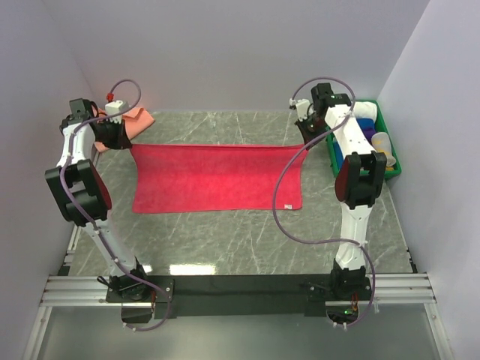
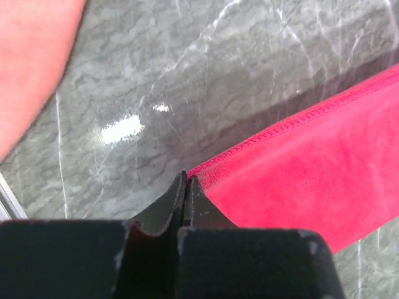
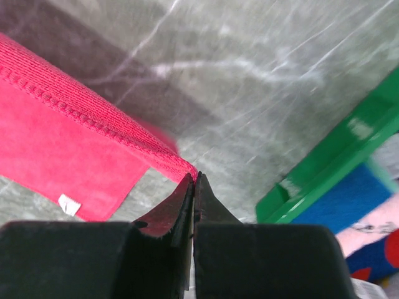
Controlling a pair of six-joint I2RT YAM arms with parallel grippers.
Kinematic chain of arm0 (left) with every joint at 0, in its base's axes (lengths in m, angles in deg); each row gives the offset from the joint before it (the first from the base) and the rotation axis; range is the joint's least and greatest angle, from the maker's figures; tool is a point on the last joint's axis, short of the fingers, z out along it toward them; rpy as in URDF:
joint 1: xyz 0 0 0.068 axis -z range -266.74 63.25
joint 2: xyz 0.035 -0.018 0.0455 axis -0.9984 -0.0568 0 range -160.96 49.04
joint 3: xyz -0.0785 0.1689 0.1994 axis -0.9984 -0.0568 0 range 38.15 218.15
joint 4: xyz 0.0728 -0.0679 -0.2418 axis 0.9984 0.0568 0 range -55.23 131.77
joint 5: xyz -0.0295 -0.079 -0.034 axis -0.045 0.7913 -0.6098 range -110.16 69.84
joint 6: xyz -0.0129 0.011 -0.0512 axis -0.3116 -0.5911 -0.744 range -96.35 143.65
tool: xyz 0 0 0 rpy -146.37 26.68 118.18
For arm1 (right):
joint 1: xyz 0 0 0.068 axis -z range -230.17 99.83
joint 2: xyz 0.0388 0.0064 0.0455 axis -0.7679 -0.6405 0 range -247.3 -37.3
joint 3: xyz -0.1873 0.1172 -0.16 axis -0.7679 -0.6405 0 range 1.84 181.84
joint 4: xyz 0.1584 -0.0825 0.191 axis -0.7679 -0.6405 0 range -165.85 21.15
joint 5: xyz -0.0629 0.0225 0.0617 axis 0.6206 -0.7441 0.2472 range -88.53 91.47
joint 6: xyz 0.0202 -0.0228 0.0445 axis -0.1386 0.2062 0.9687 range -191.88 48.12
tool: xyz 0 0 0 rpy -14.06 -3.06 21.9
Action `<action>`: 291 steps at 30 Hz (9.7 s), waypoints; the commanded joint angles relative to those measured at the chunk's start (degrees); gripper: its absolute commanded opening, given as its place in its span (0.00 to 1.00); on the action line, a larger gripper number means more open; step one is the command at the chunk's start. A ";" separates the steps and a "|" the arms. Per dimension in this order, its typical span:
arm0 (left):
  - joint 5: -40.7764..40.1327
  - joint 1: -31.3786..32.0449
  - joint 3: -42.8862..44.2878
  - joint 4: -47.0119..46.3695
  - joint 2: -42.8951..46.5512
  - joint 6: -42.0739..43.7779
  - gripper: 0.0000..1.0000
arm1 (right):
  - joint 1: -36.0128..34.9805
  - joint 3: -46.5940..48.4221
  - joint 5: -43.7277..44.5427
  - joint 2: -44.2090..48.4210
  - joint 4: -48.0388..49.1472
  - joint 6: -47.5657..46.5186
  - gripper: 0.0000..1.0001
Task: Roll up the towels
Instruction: Fold the towel
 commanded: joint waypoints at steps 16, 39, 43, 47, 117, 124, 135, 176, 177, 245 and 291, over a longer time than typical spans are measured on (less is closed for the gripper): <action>3.69 -4.93 -22.98 -3.47 15.99 16.96 0.01 | 0.84 -21.17 -3.91 10.99 3.55 -4.56 0.00; 2.99 -9.85 -28.52 12.36 18.19 30.32 0.01 | 0.14 -35.76 -8.13 17.05 1.44 -5.79 0.00; 1.41 -9.85 -32.73 10.33 18.11 29.54 0.01 | -0.13 -39.01 -7.26 15.74 3.02 -5.79 0.00; 0.09 -9.85 -35.29 7.79 17.66 28.48 0.01 | -0.13 -40.25 -6.82 14.68 3.99 -5.70 0.00; 3.87 -8.44 -25.27 6.20 14.68 21.96 0.01 | 1.01 -30.13 -9.63 15.29 4.61 -6.84 0.00; 2.81 -8.97 -29.14 5.15 15.47 24.61 0.01 | 0.40 -35.06 -9.72 16.18 5.75 -7.72 0.00; 0.79 -9.06 -30.11 4.70 14.68 25.05 0.01 | -0.22 -37.00 -8.75 14.94 6.45 -8.34 0.00; -3.43 -10.11 -36.53 5.23 17.75 29.71 0.01 | -3.82 -40.96 -6.02 17.58 7.07 -9.39 0.00; -3.34 -10.11 -36.35 5.49 17.67 29.88 0.03 | -3.73 -40.78 -5.94 17.58 6.98 -9.39 0.00; -6.94 -2.47 -17.89 -6.63 -1.32 3.78 0.15 | -6.37 -15.29 2.32 -5.88 5.57 -8.34 0.15; -1.24 -2.82 -22.73 -5.23 12.39 -9.31 0.43 | -0.82 -15.37 -11.30 -5.36 7.06 21.02 0.62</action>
